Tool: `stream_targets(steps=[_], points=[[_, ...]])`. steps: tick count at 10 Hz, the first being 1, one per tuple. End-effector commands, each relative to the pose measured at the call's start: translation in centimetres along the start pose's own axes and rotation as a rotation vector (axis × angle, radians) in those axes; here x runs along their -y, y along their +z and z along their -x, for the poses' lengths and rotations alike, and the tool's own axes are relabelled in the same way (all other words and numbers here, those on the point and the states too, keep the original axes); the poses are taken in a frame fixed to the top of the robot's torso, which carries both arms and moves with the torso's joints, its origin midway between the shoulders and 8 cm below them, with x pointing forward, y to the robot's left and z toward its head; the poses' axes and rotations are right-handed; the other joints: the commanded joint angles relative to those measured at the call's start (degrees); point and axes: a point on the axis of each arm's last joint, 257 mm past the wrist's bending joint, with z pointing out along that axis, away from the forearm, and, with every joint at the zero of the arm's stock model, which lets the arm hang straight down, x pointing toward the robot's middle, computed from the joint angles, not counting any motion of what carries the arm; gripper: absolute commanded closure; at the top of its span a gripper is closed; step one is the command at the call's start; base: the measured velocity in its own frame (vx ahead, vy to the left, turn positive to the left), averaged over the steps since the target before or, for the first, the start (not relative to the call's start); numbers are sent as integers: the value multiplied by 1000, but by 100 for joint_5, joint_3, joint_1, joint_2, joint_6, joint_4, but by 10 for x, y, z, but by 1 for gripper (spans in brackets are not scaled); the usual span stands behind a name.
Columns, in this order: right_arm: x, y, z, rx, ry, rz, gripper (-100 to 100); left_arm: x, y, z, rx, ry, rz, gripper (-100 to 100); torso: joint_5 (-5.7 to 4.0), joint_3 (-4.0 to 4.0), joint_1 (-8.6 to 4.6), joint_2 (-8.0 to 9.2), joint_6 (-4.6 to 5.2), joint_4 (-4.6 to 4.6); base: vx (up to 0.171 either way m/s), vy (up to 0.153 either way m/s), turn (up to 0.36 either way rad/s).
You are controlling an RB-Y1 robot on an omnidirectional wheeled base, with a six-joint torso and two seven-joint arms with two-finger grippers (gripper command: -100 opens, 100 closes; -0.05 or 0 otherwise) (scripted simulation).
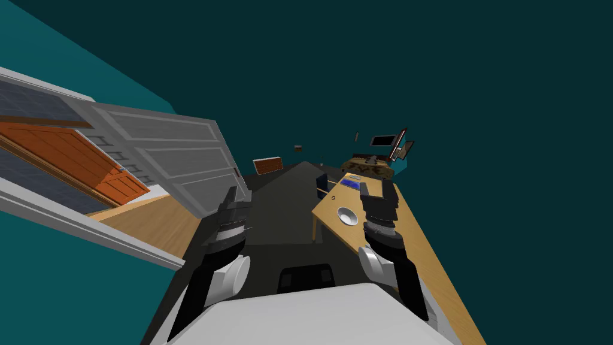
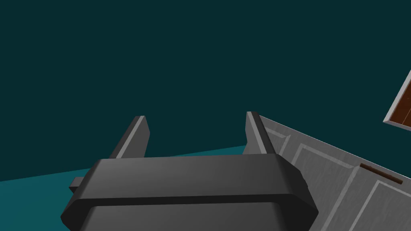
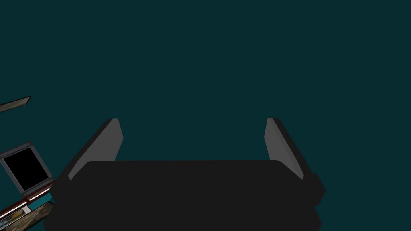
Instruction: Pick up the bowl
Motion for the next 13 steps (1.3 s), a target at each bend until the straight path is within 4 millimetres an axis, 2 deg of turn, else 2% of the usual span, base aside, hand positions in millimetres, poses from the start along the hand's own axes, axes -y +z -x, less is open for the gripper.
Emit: stream_targets(steps=[1, 4, 7, 9, 10, 13], points=[[7, -3, -5, -44, -30, -19, -100, 0, 0, 0, 0, 0, 0, 0, 0, 0, 0, 0, 0, 0, -2, 14, 56], [36, -16, -13, -154, -143, -94, -100, 0, 0, 0, 0, 0, 0, 0, 2, 0, 10, 0, -1, 0, -2, 34, 96], [80, -43, -10, -275, -317, -213, -100, 0, 0, 0, 0, 0, 0, 0, 4, -1, 18, -1, -1, 0, -3, 59, 158], [115, -68, 1, -362, -460, -306, -100, 0, 0, 0, 0, 0, 0, 0, 6, 1, 28, 1, 0, 0, 2, 89, 184], [115, -68, 1, -362, -460, -306, -100, 0, 0, 0, 0, 0, 0, 0, 8, 0, 32, 0, -2, 0, -2, 57, 66], [165, -116, 31, -503, -696, -456, -100, 0, 0, 0, 0, 0, 0, 0, 4, 2, 21, 4, -1, 1, -8, 65, 183]])
